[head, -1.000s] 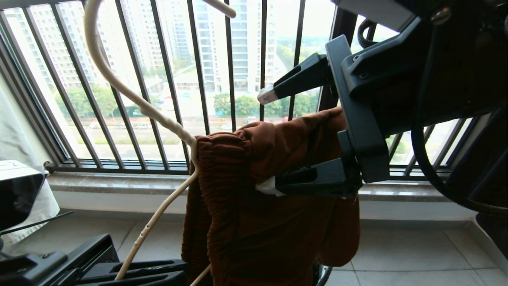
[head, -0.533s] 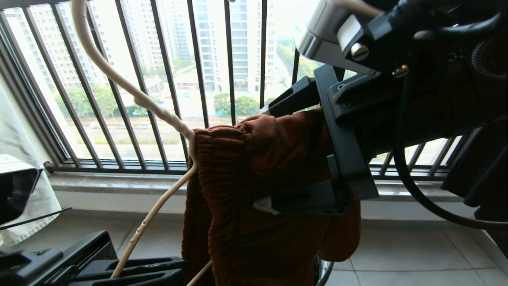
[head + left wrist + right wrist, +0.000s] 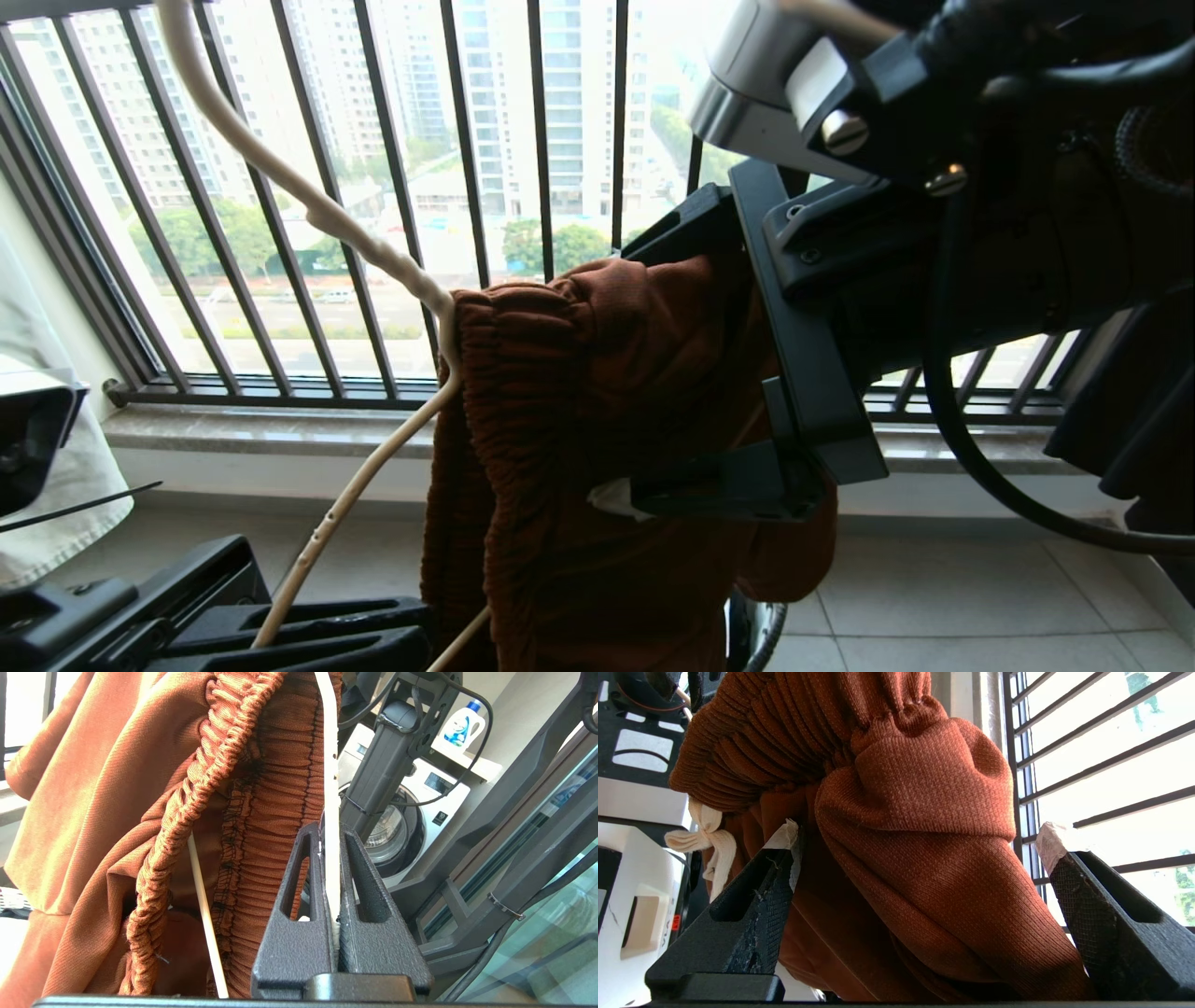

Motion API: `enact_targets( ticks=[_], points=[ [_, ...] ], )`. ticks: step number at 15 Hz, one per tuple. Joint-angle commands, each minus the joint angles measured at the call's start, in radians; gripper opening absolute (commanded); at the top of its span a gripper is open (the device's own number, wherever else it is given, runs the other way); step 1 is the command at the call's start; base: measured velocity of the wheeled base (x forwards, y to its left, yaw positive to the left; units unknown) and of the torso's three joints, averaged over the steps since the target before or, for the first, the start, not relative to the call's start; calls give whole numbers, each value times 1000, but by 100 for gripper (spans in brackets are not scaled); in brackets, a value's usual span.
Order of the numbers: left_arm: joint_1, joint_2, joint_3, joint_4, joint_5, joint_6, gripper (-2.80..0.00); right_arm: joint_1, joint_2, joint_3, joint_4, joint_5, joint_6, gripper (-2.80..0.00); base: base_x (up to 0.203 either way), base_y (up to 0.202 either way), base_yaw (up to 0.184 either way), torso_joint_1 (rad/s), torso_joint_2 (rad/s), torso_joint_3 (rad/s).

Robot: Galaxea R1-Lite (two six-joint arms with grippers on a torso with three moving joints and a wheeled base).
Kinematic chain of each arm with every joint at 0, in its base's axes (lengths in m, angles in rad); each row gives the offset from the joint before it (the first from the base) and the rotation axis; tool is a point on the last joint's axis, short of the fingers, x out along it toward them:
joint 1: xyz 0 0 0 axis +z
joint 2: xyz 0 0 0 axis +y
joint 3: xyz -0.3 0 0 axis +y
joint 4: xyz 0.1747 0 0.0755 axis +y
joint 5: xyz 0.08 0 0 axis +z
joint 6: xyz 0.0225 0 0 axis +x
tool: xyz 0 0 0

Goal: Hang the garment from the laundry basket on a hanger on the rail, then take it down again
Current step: Hang the clothes on the clothes rack

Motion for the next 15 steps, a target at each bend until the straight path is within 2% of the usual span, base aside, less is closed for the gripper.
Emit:
enact_targets(
  ticks=[1, 2, 3, 15],
  points=[
    [1, -3, -1, -9, -3, -3, -280, 5, 2, -1, 4, 2, -4, 0, 0, 0, 0, 0, 0, 0],
    [1, -6, -2, -9, -3, -3, -280, 5, 2, -1, 4, 2, -4, -104, 0, 0, 0, 0, 0, 0],
    [1, -8, -2, -11, -3, 1, -280, 7, 4, -1, 2, 2, -4, -280, 0, 0, 0, 0, 0, 0],
    [3, 2, -2, -3, 0, 50, -280, 7, -7, -2, 4, 2, -4, -280, 0, 0, 0, 0, 0, 0]
  ],
)
